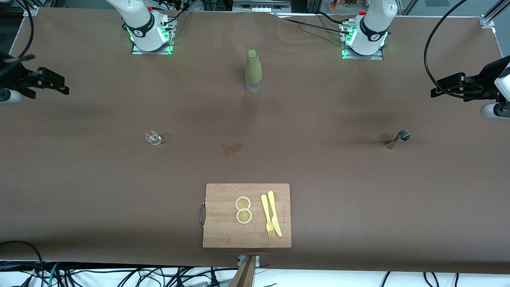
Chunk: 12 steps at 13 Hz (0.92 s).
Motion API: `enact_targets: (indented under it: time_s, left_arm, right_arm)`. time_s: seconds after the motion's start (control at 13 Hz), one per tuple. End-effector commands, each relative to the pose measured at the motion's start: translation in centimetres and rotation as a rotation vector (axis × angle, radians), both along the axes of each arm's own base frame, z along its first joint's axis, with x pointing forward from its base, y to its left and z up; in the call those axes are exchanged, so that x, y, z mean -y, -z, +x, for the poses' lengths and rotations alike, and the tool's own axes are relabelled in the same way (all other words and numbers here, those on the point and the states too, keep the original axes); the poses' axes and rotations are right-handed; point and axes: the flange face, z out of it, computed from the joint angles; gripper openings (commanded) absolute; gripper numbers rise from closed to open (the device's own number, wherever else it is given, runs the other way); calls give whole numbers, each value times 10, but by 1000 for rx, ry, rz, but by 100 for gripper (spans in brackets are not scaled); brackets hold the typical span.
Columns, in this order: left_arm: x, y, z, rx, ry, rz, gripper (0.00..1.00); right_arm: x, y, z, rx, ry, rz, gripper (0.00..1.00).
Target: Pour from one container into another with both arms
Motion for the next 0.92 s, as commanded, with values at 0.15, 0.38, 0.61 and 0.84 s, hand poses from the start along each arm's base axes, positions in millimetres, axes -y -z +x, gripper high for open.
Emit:
enact_targets:
  time_s: [0.15,0.38,0.61,0.84]
  left_arm:
    - [10,2,-6,-22,-83,59,100]
    - [33,1,-5,-3,-26,105,100]
    - [33,2,-2,1,-29,98,100]
    - [31,2,-2,1,-30,92,100]
  right_arm:
    - [4,0,8,14,74,-53,99]
    - [1,6,13,49,74,-33,99]
    - [1,7,13,50,74,-31,99]
    - [1,7,13,49,74,-31,99]
